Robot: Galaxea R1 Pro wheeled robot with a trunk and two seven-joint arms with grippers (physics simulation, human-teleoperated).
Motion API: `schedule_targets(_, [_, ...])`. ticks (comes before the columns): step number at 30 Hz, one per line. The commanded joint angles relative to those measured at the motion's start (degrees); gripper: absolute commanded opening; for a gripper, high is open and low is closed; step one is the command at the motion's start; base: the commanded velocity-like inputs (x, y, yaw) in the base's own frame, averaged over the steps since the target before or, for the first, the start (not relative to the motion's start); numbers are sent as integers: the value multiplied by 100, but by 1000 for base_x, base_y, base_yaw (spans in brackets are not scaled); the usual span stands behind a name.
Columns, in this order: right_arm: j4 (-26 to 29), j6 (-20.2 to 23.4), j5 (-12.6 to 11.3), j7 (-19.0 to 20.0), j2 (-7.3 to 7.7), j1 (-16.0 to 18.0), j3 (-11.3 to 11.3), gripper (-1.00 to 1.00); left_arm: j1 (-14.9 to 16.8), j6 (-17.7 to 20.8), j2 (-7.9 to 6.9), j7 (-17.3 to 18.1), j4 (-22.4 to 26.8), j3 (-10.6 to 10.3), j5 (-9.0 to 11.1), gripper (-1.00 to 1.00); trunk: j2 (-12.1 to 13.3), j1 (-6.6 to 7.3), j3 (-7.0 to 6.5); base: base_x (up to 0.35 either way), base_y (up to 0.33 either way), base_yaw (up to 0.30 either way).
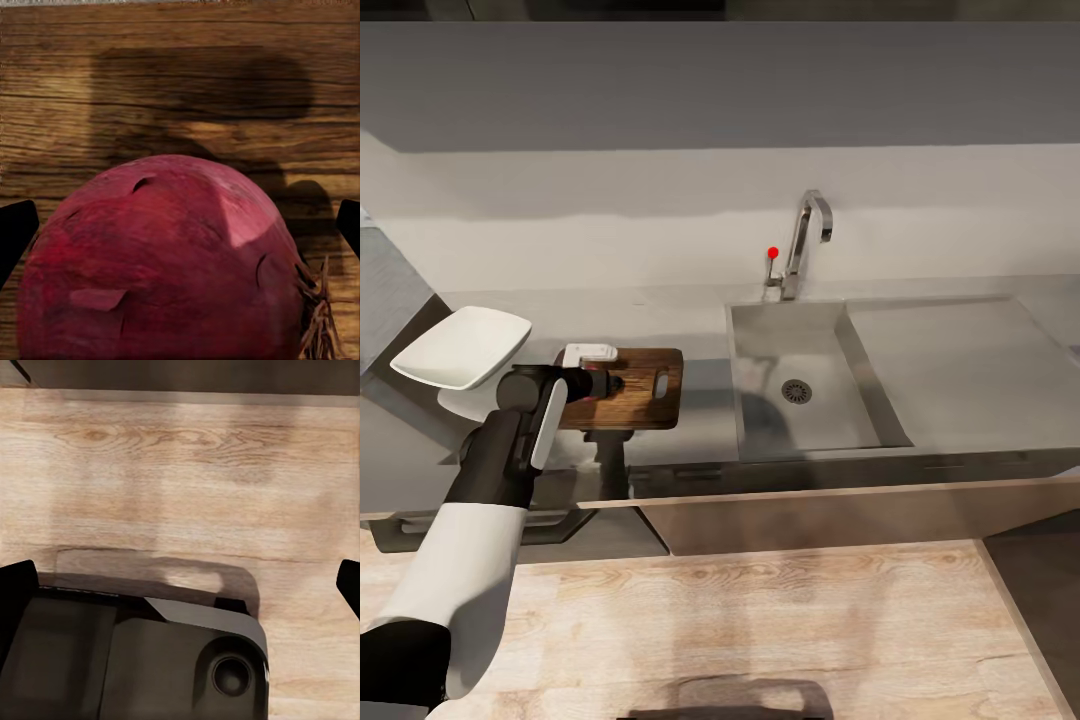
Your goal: In the kitchen, take the Vidalia onion out of the sink, dice it on the chopping board with the paring knife, put the diced onion into the bowl on the countertop, then place both the paring knife and the chopping board into the sink.
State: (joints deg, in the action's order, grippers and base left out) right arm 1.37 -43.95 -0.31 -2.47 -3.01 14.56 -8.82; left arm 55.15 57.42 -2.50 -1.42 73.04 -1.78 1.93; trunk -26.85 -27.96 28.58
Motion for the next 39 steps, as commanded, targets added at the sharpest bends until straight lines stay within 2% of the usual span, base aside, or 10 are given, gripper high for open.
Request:
schedule_targets(1, [-5, -17, -4, -26, 0, 3, -32, 100, 4, 24, -5, -15, 14, -9, 18, 100, -8, -2, 7, 0, 0, 0])
schedule_targets(8, [-5, -17, -4, -26, -1, 3, -32, 100, 4, 24, -5, -16, 297, -6, 18, 100, -8, -2, 7, 0, 0, 0])
schedule_targets(14, [-5, -17, -4, -26, -3, 3, -32, 100, 3, 28, -10, -19, 1244, 23, 9, 100, -8, -2, 7, 0, 0, 0])
schedule_targets(16, [-5, -17, -4, -26, -4, 3, -32, 100, 2, 35, -12, -17, 1447, 101, 7, 100, -8, -2, 7, 0, 0, 0])
schedule_targets(21, [-5, -17, -4, -26, 0, 3, -32, 100, -3, 40, -14, -16, 1554, 204, 9, 100, -8, -2, 7, 0, 0, 0])
schedule_targets(31, [-5, -35, 2, -26, 19, 3, -32, 100, -5, 41, -14, -16, 1576, 209, 10, 100, -8, -2, 7, -8, 0, 0])
schedule_targets(39, [-5, -26, 4, -26, 29, 3, -32, 100, -5, 41, -14, -16, 1573, 197, 11, 100, -8, -2, 7, -276, 0, 0])
